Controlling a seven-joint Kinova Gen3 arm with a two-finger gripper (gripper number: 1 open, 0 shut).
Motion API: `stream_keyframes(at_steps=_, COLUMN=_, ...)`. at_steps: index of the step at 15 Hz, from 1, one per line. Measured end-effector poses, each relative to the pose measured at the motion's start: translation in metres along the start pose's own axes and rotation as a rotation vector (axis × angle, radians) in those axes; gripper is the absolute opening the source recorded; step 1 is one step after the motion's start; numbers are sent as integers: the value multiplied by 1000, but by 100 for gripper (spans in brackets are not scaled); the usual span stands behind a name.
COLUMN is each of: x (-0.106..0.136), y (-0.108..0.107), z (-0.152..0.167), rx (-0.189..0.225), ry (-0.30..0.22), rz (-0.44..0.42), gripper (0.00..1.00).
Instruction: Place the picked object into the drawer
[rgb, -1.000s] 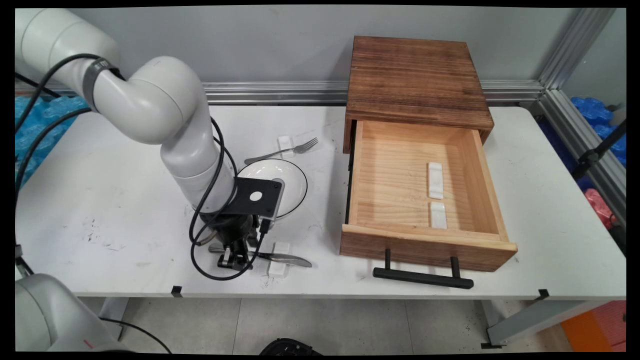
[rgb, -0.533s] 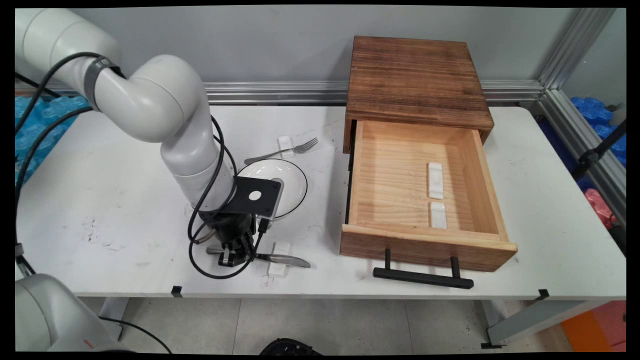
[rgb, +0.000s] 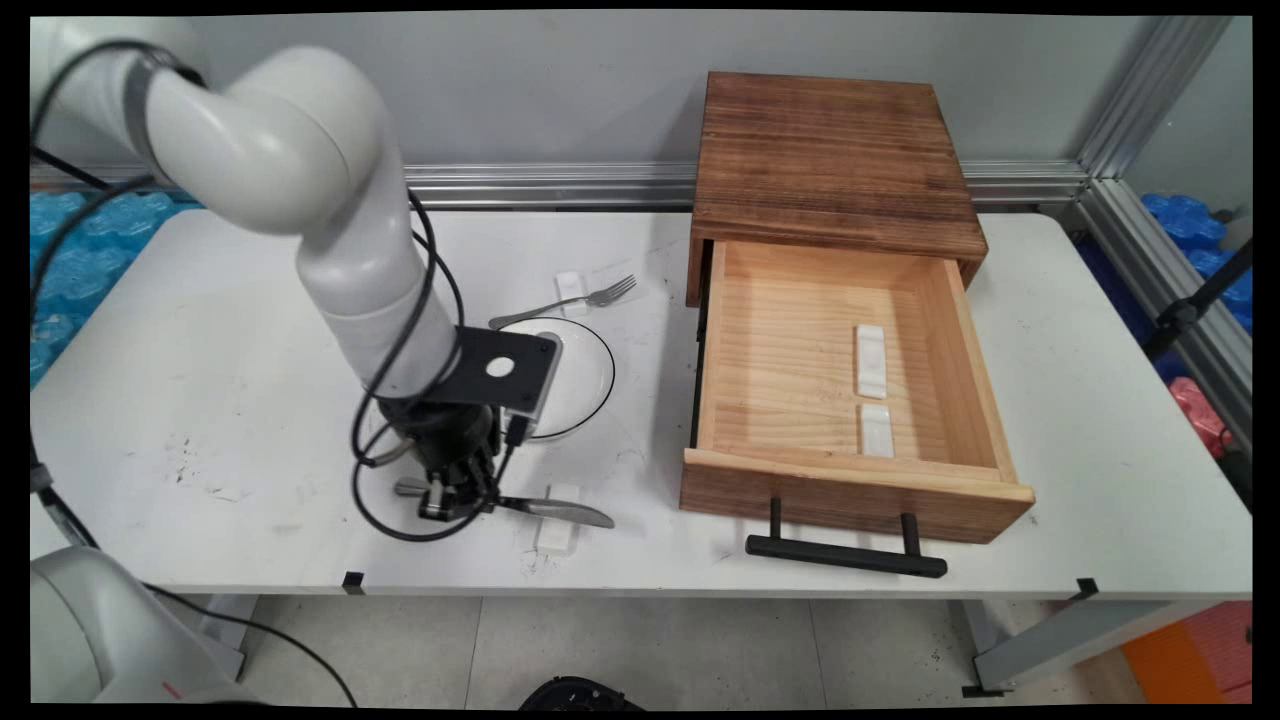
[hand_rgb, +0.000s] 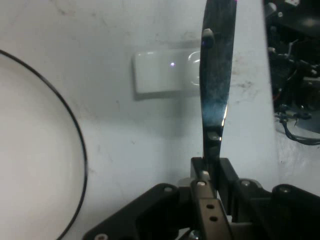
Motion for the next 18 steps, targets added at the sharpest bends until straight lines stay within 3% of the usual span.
stream_keyframes(at_steps=5, x=4, y=12, z=-70, rx=4, ry=-28, rz=7, gripper=0)
stream_keyframes(at_steps=9, x=17, y=12, z=-116, rx=25, ry=-16, rz=-10, gripper=0)
stream_keyframes(at_steps=14, x=50, y=-4, z=-141, rx=62, ry=52, rz=-44, gripper=0)
stream_keyframes(at_steps=18, x=96, y=-28, z=-141, rx=95, ry=111, rz=-62, gripper=0)
